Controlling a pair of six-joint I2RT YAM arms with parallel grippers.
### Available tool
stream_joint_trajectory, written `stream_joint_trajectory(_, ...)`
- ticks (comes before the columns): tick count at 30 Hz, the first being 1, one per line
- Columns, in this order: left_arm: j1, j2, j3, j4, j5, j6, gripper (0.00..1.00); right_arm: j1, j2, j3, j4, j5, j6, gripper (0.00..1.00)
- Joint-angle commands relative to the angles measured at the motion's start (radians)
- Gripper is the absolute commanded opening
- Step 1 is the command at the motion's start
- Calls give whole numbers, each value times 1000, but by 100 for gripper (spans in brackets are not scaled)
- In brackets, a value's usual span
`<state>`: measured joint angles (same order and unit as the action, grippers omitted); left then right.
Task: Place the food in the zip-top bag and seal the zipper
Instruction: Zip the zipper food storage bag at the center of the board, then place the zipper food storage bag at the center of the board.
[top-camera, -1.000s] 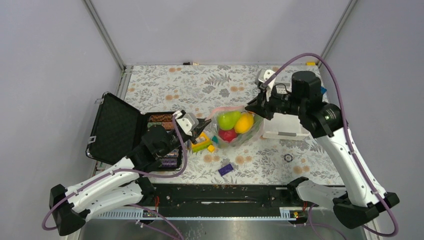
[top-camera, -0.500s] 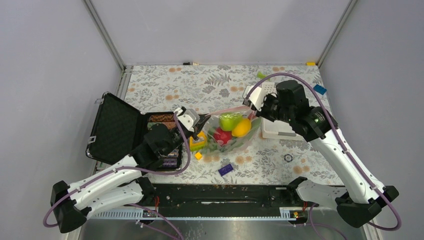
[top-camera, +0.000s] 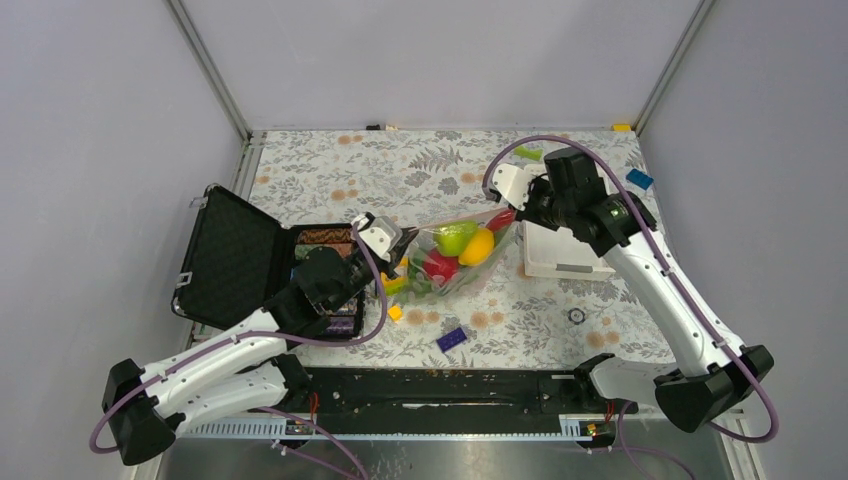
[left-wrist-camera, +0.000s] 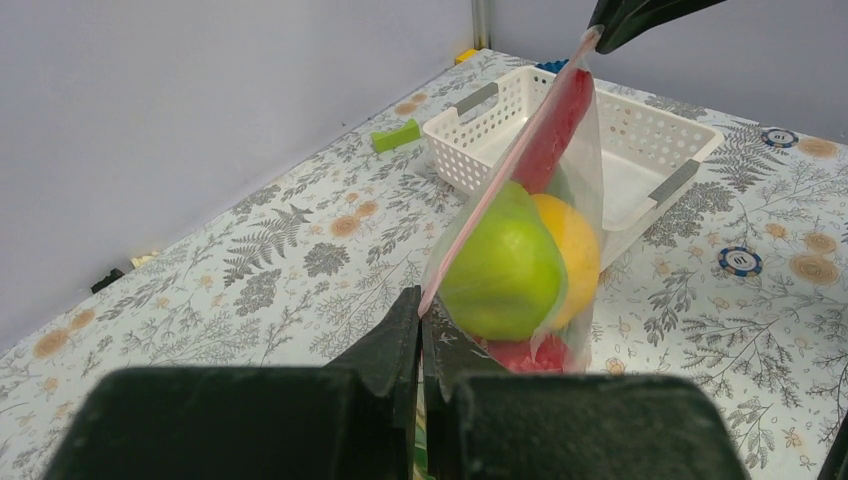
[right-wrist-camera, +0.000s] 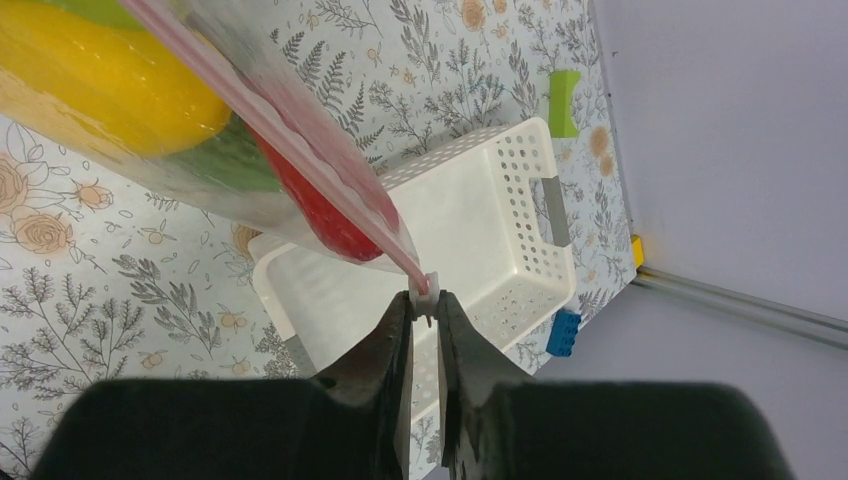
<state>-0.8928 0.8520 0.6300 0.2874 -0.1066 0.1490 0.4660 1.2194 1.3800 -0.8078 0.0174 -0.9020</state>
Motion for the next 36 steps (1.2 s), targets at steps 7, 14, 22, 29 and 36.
stream_joint_trajectory(7, 40, -58, 4, 113, -123, 6, 0, -93, -37, -38, 113, 233, -27, 0)
stream_joint_trajectory(14, 47, 55, 92, 164, -278, -132, 0, -92, -144, -97, 281, -5, 211, 0)
stream_joint_trajectory(22, 174, 254, 239, 47, -296, -351, 0, -93, -198, -161, 328, -53, 430, 0)
stream_joint_trajectory(29, 314, 451, 395, 33, -108, -422, 0, -95, 36, -52, 345, 112, 456, 0)
stream_joint_trajectory(36, 382, 679, 567, -16, -59, -439, 3, -135, 333, 177, 351, 216, 538, 0)
